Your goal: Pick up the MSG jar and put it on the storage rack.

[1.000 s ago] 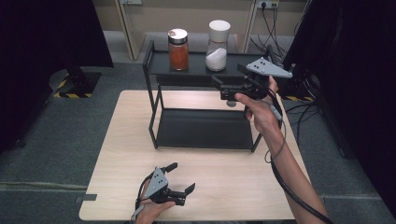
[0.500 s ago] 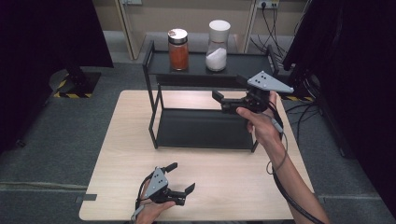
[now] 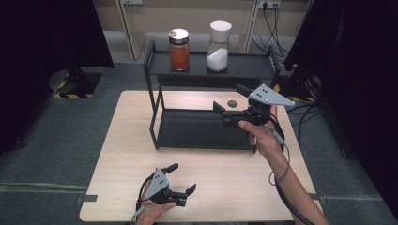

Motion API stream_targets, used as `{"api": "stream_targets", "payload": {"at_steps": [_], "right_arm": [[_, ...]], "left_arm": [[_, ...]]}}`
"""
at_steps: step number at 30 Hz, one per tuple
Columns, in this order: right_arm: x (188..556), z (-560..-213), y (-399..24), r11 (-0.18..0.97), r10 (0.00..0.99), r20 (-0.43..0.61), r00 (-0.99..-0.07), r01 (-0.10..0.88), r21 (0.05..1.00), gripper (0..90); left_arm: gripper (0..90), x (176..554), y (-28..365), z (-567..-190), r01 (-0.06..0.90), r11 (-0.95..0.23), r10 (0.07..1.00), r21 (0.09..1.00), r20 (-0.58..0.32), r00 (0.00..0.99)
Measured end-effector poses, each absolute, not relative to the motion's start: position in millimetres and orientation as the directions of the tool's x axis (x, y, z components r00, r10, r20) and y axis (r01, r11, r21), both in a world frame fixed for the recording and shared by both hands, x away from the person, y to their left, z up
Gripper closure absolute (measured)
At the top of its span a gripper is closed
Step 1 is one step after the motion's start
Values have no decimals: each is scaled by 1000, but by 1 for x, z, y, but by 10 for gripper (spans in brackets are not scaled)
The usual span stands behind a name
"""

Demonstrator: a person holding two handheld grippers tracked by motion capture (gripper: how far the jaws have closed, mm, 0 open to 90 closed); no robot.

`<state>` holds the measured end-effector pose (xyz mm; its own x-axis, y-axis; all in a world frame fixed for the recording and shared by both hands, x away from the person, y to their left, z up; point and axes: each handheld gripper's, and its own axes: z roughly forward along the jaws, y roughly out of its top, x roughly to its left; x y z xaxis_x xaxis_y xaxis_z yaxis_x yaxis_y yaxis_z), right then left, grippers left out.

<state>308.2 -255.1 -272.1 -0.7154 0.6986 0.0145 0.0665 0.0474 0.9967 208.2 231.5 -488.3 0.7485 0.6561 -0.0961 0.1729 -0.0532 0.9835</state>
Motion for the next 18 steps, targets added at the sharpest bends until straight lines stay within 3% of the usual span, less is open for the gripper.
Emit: {"api": "stream_targets", "payload": {"at_steps": [18], "right_arm": [[293, -299, -264, 47, 679, 19, -734, 69, 997, 4]], "left_arm": [[21, 208, 232, -489, 169, -49, 656, 984, -96, 749]]}}
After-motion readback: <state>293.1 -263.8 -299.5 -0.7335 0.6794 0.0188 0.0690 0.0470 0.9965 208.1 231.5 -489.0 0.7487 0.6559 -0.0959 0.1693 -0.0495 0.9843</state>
